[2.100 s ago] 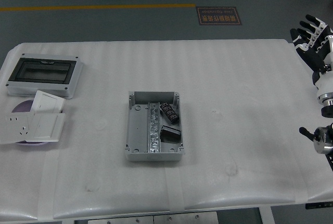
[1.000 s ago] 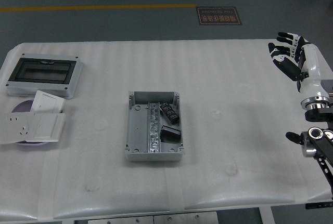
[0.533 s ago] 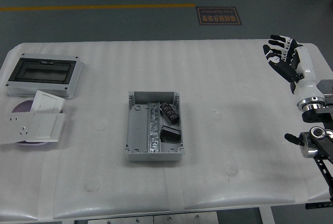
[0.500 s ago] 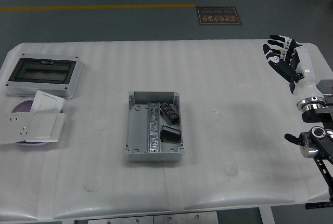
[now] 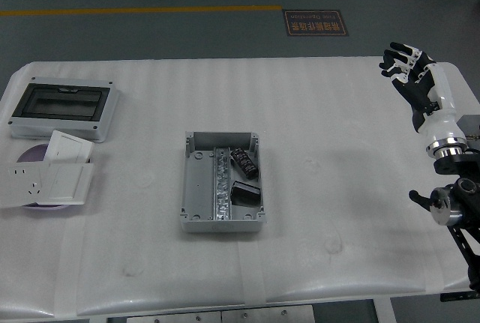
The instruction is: Pick up the battery,place it into the box
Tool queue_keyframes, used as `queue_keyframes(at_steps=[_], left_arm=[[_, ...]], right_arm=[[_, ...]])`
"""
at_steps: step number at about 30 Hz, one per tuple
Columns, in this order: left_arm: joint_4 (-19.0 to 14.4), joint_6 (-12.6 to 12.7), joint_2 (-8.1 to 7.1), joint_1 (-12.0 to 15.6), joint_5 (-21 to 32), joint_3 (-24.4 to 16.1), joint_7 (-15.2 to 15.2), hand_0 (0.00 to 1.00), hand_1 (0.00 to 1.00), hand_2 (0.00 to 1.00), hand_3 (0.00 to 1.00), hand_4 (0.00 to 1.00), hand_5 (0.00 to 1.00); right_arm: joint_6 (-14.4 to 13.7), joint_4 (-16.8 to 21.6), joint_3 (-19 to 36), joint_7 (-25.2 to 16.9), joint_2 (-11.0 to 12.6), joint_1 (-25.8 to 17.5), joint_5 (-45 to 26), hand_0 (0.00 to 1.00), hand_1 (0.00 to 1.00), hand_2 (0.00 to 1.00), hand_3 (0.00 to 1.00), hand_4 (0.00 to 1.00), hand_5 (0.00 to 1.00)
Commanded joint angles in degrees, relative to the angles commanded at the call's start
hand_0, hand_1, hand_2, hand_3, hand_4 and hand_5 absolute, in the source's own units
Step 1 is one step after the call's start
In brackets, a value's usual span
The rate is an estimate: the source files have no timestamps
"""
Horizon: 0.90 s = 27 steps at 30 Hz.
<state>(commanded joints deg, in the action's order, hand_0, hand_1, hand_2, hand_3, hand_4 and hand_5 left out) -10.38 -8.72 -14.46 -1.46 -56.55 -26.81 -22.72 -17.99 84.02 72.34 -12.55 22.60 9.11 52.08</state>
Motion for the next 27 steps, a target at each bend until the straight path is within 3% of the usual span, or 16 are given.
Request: queue_keyframes(at_steps=[6, 27], left_arm=[[0.00, 0.95, -0.34, -0.44, -0.51, -0.12, 1.41, 0.647, 0.672, 0.663, 0.691, 0.706, 0.166], [-0.01, -0.08, -2.07, -2.33, -4.95, -2.91, 0.59, 0.648, 0.673, 0.655, 0.703, 0.719, 0.195]], right_arm=[[0.03, -0.38, -0.19, -0.88, 0.51, 0.29, -2.03, 0.688, 0.647, 0.716, 0.694, 0.688, 0.306], [-1.02, -0.56, -2.16, -1.52, 0.38, 2.43, -2.03, 0.678, 0.645, 0.715, 0.691, 0.685, 0.306]])
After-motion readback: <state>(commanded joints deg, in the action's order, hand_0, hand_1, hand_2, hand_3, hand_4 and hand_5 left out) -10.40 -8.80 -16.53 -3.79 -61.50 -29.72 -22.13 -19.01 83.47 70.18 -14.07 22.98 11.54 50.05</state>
